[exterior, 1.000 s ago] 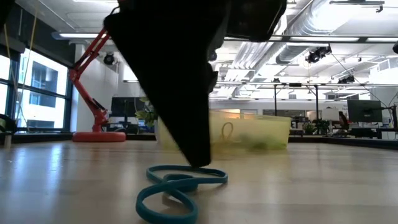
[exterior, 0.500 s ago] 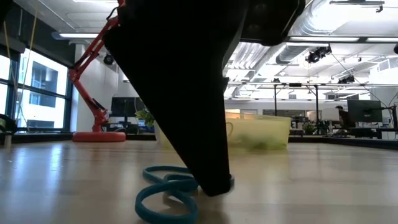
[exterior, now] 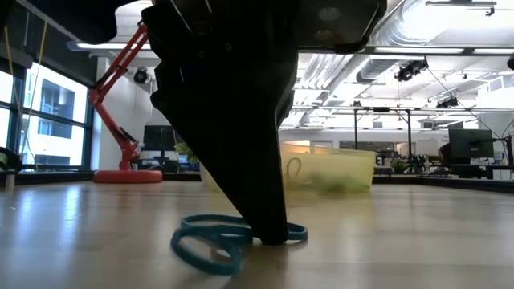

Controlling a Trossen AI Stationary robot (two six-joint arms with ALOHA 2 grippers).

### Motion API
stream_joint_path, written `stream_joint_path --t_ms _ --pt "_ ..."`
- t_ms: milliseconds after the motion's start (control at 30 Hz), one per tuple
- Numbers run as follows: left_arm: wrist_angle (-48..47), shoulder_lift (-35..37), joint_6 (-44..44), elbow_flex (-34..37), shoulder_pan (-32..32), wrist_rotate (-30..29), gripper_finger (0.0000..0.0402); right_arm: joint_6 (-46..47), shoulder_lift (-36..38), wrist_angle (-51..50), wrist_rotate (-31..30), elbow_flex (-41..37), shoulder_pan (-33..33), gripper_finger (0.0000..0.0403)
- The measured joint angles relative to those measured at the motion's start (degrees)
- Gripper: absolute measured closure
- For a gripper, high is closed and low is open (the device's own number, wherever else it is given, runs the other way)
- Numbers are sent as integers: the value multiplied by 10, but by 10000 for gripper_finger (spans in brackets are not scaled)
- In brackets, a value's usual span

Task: Pick and place rubber bands into bin
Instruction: Put the blue rubber band into the transparent yellow bin

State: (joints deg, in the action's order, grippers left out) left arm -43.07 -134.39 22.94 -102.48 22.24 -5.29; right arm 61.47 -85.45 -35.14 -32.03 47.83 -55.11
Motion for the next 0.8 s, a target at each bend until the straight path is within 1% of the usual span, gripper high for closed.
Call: stream_joint_path --t_ms 267,367,500,800 --pt "-2 13 -2 1 0 -22 401 0 0 0 -7 0 0 210" --pt "-25 19 -7 -5 0 -36 401 0 0 0 -7 0 0 210" --pt "-72 17 -12 -34 -2 -66 401 0 0 0 -8 0 0 210" --pt "-121 29 -32 -91 -1 -115 402 2 0 1 -6 0 0 210"
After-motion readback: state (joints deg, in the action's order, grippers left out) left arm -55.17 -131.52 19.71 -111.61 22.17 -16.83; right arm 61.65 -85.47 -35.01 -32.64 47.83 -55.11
